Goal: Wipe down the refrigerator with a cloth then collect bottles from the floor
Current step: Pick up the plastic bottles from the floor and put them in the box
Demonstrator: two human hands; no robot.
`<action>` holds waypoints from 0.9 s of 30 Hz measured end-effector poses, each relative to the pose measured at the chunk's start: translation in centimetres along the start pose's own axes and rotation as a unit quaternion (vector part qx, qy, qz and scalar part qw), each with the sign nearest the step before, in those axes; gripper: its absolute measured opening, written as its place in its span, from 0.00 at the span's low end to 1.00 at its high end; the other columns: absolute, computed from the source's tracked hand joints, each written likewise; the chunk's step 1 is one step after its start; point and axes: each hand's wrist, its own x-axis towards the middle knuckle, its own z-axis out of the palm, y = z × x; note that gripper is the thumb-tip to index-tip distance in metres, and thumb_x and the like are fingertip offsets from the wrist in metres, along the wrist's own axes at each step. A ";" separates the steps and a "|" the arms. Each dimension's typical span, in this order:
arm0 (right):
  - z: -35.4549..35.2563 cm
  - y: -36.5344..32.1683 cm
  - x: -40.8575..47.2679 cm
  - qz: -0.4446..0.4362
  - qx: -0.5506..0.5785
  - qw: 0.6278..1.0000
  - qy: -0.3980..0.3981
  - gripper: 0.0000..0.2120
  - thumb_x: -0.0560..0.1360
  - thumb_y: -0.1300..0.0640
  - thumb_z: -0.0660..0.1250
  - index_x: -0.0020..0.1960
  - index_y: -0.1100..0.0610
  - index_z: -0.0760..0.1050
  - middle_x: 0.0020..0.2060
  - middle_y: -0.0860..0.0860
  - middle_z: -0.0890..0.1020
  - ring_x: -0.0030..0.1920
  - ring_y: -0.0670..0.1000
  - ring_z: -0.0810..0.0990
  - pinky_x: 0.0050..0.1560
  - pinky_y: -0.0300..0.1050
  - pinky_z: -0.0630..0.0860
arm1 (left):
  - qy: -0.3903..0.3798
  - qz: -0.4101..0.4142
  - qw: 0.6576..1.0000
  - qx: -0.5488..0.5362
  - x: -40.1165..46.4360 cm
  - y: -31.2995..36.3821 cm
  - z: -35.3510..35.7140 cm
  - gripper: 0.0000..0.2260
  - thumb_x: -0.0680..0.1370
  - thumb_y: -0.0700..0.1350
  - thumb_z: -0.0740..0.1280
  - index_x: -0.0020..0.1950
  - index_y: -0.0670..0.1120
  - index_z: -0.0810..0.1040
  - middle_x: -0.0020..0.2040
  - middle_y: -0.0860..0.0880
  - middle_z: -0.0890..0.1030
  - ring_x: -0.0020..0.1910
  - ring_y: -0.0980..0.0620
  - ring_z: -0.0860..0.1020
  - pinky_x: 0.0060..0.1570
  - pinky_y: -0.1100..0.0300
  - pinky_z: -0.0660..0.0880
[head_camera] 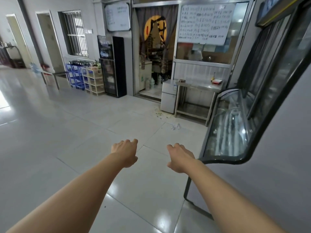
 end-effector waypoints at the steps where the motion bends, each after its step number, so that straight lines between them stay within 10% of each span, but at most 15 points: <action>1: -0.3 -0.3 1.5 0.001 -0.003 1.000 0.000 0.20 0.77 0.57 0.61 0.67 0.58 0.62 0.62 0.58 0.68 0.62 0.58 0.67 0.54 0.50 0.70 | -0.001 -0.001 1.000 -0.005 1.4 -0.8 0.0 0.22 0.77 0.52 0.63 0.68 0.47 0.63 0.58 0.47 0.74 0.58 0.45 0.74 0.47 0.56 0.68; 27: -10.4 4.7 56.4 0.072 -0.014 0.997 0.024 0.22 0.77 0.57 0.60 0.70 0.57 0.60 0.66 0.58 0.66 0.65 0.59 0.66 0.60 0.53 0.70 | 0.025 0.052 0.997 -0.052 57.3 -13.1 -3.4 0.22 0.76 0.53 0.64 0.67 0.47 0.64 0.63 0.46 0.74 0.59 0.44 0.74 0.53 0.52 0.72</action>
